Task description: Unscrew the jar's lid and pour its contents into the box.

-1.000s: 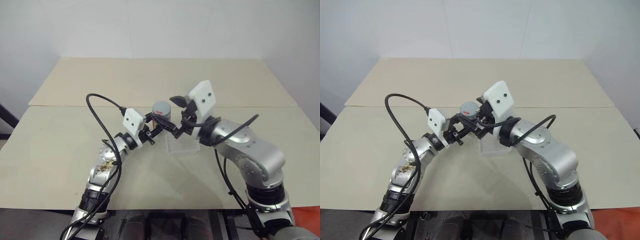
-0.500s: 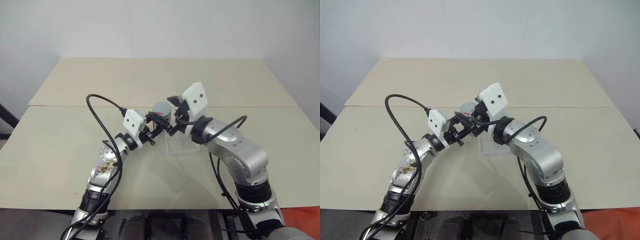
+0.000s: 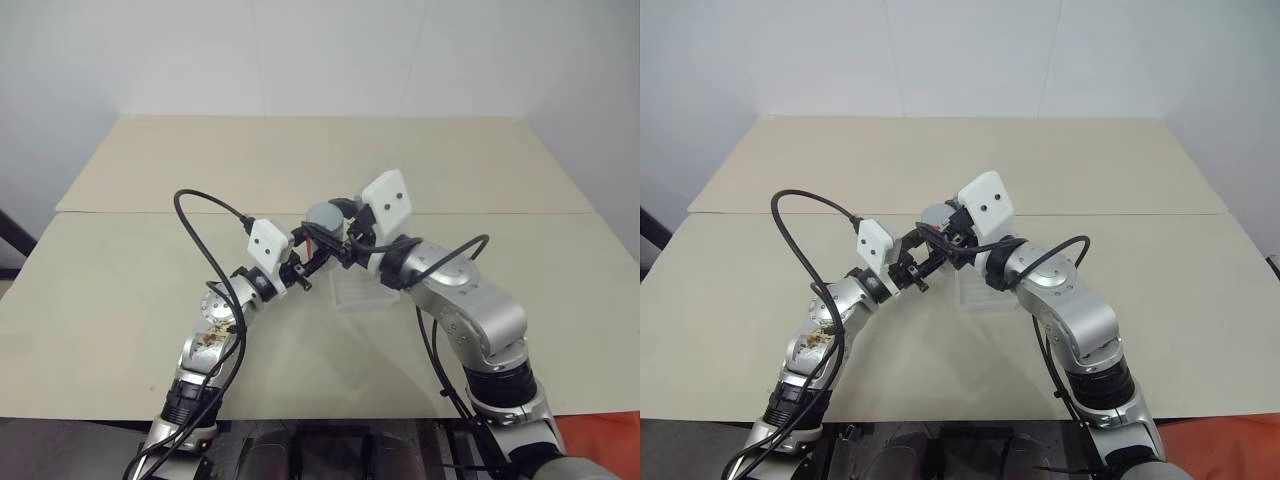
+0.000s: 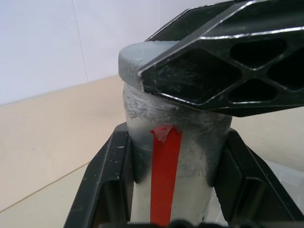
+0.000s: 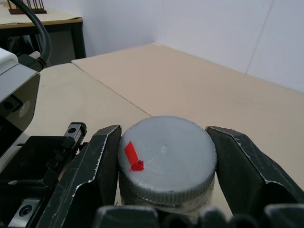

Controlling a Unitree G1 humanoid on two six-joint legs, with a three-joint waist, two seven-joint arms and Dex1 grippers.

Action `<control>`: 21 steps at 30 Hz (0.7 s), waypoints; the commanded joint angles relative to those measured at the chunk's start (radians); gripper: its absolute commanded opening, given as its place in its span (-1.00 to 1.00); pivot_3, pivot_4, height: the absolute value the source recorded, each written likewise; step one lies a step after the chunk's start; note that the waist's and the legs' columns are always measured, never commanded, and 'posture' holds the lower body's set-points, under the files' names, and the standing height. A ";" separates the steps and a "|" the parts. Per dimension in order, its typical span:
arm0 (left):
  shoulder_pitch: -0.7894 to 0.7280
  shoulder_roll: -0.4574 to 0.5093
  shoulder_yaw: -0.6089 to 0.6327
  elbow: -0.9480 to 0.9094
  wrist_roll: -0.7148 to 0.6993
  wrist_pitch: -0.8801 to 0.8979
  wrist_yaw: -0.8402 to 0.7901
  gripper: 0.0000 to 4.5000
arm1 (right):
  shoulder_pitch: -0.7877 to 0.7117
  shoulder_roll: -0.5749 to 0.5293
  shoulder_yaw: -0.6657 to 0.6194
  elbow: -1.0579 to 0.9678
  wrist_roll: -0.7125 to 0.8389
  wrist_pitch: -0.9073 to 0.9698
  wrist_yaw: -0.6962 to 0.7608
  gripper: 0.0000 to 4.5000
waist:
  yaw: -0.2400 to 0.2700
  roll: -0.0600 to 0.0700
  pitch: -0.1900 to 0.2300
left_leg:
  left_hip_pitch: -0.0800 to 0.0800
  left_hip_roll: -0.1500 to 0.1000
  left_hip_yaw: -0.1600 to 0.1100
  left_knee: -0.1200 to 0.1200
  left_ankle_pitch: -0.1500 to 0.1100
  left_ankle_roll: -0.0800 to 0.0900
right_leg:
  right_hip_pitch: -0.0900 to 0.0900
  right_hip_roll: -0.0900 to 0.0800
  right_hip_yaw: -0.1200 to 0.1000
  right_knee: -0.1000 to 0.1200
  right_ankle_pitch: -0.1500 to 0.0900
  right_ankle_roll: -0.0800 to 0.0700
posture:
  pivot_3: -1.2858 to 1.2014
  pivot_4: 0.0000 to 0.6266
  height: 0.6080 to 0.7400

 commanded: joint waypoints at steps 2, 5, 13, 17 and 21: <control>0.013 0.014 0.008 -0.068 -0.042 -0.004 -0.037 -0.16 | 0.002 -0.043 -0.037 -0.024 0.042 -0.054 0.112 0.24 | 0.000 0.000 0.000 | 0.000 0.000 0.000 0.000 0.000 0.000 | 0.000 0.000 0.000 0.000 0.000 0.000 | 0.03 -0.52 1.00; 0.018 0.014 0.045 -0.128 -0.167 0.074 -0.075 -0.16 | 0.002 -0.086 -0.106 -0.012 0.159 -0.052 0.249 0.24 | 0.001 0.000 0.000 | 0.000 0.000 0.000 0.000 0.000 0.000 | 0.000 0.000 0.000 0.000 0.000 0.000 | 0.03 -0.52 1.00; -0.006 0.136 0.057 -0.231 -0.336 0.178 -0.265 -0.16 | -0.129 -0.328 -0.082 0.187 0.324 -0.048 0.807 0.24 | -0.011 0.000 0.000 | 0.001 0.001 -0.001 0.000 0.000 0.001 | 0.001 0.000 0.000 -0.001 0.000 0.000 | 0.03 -0.52 1.00; -0.029 0.188 0.039 -0.257 -0.366 0.181 -0.366 -0.16 | -0.229 -0.381 0.004 0.342 0.298 -0.116 1.096 0.24 | -0.014 0.000 0.001 | 0.002 0.001 -0.001 0.000 -0.001 0.001 | 0.002 0.000 0.001 -0.001 0.000 0.000 | 0.03 -0.52 1.00; -0.040 0.193 0.028 -0.260 -0.364 0.174 -0.393 -0.16 | -0.278 -0.383 0.047 0.440 0.253 -0.212 1.249 0.24 | -0.010 0.000 0.001 | 0.001 0.001 -0.001 0.000 -0.001 0.002 | 0.002 0.000 0.001 -0.002 0.000 0.000 | 0.03 -0.52 1.00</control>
